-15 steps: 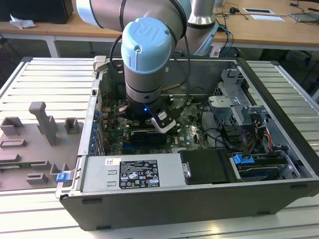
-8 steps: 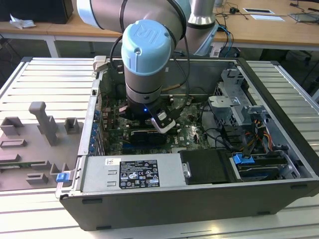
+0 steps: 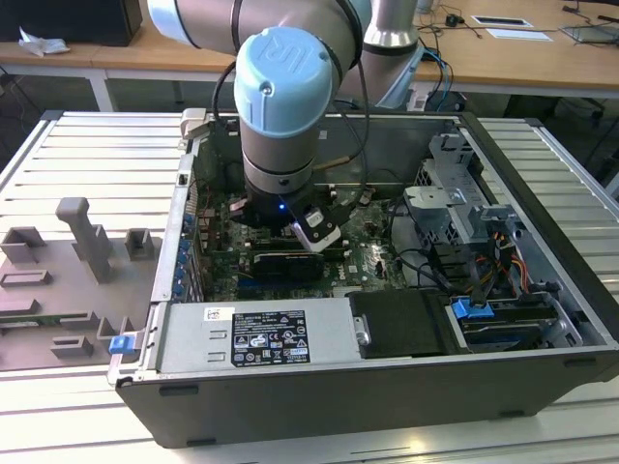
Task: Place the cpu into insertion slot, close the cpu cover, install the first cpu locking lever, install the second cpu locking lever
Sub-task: 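Install the second cpu locking lever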
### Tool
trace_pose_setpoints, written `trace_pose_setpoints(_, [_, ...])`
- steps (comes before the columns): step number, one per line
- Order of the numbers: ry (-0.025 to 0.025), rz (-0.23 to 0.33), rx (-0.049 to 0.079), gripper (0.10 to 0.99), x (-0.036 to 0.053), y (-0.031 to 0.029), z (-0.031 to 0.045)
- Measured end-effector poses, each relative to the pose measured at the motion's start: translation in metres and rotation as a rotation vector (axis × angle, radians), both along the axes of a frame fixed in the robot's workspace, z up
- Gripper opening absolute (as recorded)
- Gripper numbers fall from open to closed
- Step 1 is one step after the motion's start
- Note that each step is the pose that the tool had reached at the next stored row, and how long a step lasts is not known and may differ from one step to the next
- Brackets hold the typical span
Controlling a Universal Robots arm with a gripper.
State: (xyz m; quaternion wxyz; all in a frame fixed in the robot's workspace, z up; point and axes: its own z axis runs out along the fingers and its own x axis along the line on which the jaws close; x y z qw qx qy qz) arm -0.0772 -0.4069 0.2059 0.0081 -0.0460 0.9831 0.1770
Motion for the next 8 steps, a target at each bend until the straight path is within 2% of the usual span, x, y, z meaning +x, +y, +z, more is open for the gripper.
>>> trace_pose_setpoints(4, [0.0000,0.000,0.000,0.106,-0.0014,0.0000,0.0060])
trace_pose_setpoints(8, [0.0000,0.000,0.000,0.106,-0.0015,0.0000,0.0158])
